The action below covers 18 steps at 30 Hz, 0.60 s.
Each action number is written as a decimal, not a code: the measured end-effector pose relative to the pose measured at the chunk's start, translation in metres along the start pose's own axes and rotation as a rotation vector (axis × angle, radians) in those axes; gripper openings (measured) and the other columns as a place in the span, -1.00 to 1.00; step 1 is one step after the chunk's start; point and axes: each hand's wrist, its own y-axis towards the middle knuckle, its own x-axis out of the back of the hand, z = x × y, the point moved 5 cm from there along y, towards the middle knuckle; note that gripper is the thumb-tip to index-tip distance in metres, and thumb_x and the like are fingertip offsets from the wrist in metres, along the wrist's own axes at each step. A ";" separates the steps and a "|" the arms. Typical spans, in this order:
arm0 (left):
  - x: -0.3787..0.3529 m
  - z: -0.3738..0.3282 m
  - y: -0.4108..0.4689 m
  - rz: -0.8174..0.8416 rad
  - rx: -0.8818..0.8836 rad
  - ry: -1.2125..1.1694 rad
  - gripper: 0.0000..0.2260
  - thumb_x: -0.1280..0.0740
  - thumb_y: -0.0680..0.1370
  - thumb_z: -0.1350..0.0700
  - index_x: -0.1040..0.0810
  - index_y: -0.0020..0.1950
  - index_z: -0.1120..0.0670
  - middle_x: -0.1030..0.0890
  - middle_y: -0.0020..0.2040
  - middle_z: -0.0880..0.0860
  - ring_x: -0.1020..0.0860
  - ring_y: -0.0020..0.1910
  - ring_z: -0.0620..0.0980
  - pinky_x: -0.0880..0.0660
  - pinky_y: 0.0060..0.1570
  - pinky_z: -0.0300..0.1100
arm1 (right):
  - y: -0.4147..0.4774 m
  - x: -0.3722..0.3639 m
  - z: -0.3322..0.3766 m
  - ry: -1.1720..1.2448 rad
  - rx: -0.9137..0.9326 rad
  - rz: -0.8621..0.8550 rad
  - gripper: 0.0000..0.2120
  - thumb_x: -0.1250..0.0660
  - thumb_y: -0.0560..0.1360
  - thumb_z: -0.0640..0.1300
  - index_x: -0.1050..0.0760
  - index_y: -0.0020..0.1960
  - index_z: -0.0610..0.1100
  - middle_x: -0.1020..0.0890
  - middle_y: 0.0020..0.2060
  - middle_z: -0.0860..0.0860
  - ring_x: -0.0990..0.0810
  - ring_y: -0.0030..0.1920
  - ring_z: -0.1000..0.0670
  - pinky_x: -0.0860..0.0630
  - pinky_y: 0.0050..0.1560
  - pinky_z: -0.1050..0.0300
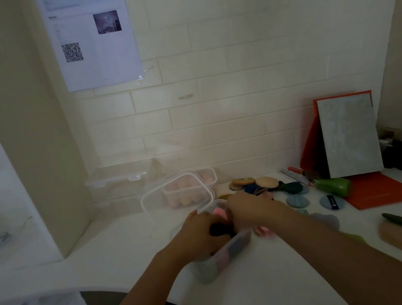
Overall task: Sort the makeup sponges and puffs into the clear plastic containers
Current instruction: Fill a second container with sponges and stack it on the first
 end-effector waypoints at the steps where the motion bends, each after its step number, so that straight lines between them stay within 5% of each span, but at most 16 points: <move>1: 0.004 -0.002 -0.003 -0.032 0.017 -0.078 -0.76 -0.38 0.44 -0.04 -0.58 0.10 -0.14 -0.57 0.04 -0.16 -0.49 0.04 -0.18 -0.38 0.20 -0.20 | -0.005 0.000 -0.003 0.057 -0.003 -0.021 -0.79 -0.32 0.50 -0.20 -0.58 0.10 -0.25 -0.53 -0.26 -0.05 -0.51 -0.23 -0.04 -0.37 -0.32 0.30; 4: 0.019 0.002 -0.014 -0.175 0.096 -0.143 -0.62 -0.44 0.39 -0.09 -0.50 0.18 -0.17 -0.34 0.16 -0.21 -0.26 0.23 -0.21 -0.20 0.40 -0.09 | -0.016 -0.006 -0.018 0.250 -0.046 -0.076 -0.82 -0.36 0.46 -0.18 -0.62 0.04 -0.19 -0.66 -0.04 -0.11 -0.62 -0.04 -0.08 -0.56 -0.04 0.12; 7: 0.044 0.012 -0.030 -0.563 0.113 -0.096 -0.56 -0.44 0.41 -0.03 -0.44 0.26 -0.09 -0.31 0.32 -0.07 -0.20 0.36 -0.08 -0.07 0.41 -0.14 | -0.025 -0.008 -0.030 0.315 -0.045 -0.094 -0.84 -0.34 0.48 -0.19 -0.64 0.02 -0.16 -0.67 -0.02 -0.10 -0.64 -0.05 -0.05 -0.58 -0.04 0.13; 9: 0.060 0.026 -0.043 -0.771 0.293 -0.141 -0.48 -0.41 0.46 0.05 -0.35 0.38 0.02 -0.23 0.43 0.08 -0.15 0.43 0.05 -0.15 0.38 -0.08 | -0.030 -0.006 -0.033 0.290 -0.025 -0.052 -0.79 -0.30 0.52 -0.21 -0.63 0.11 -0.09 -0.65 0.06 0.00 -0.61 -0.05 0.05 -0.54 -0.11 0.25; 12: 0.066 0.047 -0.051 -0.770 0.630 -0.578 -0.40 -0.35 0.51 0.12 -0.16 0.48 0.15 -0.20 0.46 0.19 -0.24 0.41 0.18 -0.25 0.33 0.01 | -0.038 0.003 -0.040 0.335 0.000 -0.034 -0.66 -0.20 0.53 -0.32 -0.57 0.18 -0.01 -0.60 0.14 0.09 -0.56 0.01 0.12 -0.52 -0.05 0.32; 15: 0.054 0.067 -0.050 -0.696 0.777 -1.196 -0.70 -0.29 0.53 0.17 -0.37 0.22 0.23 -0.49 0.04 0.24 -0.52 -0.03 0.16 -0.46 -0.05 -0.04 | -0.050 0.009 -0.052 0.399 -0.008 -0.079 -0.58 -0.24 0.50 -0.34 -0.49 0.23 0.06 -0.54 0.15 0.11 -0.56 0.06 0.05 -0.52 -0.05 0.29; 18: 0.050 0.077 -0.046 -0.659 0.762 -1.536 -0.87 -0.20 0.56 0.17 -0.43 -0.09 0.23 -0.57 -0.26 0.19 -0.54 -0.26 0.11 -0.47 -0.22 -0.09 | -0.056 0.002 -0.055 0.319 -0.054 -0.028 -0.28 -0.48 0.38 -0.18 -0.25 0.43 0.07 -0.42 0.32 0.08 -0.46 0.25 0.01 -0.51 0.18 0.15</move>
